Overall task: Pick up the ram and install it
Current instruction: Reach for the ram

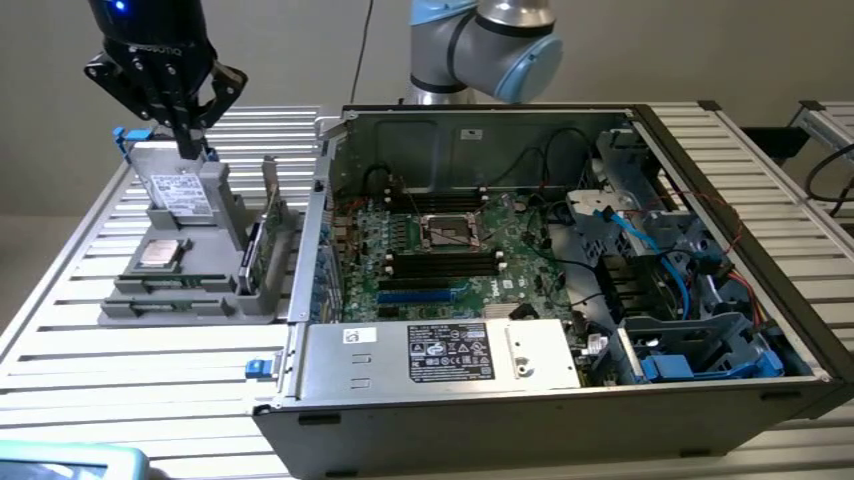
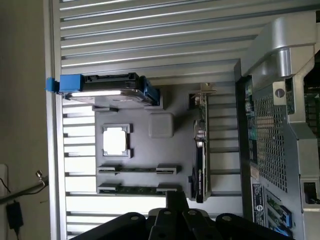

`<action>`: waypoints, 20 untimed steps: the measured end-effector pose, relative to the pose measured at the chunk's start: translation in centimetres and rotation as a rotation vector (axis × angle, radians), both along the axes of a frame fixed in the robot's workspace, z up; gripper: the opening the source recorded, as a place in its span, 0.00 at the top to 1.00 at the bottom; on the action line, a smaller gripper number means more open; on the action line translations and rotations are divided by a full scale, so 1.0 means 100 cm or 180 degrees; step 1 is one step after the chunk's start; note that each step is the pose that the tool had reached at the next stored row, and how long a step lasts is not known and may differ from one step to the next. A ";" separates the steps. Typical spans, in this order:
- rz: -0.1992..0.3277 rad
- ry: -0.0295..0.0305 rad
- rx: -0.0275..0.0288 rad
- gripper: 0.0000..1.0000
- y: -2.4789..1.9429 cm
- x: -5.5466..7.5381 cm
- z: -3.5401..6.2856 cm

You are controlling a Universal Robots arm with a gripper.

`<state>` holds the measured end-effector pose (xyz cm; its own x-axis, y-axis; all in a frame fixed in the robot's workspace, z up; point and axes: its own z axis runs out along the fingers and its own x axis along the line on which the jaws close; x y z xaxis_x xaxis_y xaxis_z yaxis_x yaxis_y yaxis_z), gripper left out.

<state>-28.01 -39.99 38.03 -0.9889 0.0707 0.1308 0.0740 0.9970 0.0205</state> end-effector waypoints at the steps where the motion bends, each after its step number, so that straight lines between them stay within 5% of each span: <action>1: 0.0000 0.0000 -0.0018 0.89 0.0000 -0.003 -0.0002; 6: 0.0016 0.0004 -0.0130 0.89 0.0000 -0.010 -0.0004; 8: 0.0043 0.0011 -0.0155 0.89 0.0000 -0.010 -0.0007; 11: 0.0110 0.0023 -0.0175 0.89 0.0000 -0.011 -0.0012; 20: 0.0315 0.0016 -0.0177 0.89 -0.0001 -0.013 -0.0108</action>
<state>-29.28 -40.00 36.95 -0.9907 -0.0201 0.1344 -0.0250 0.9991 -0.0351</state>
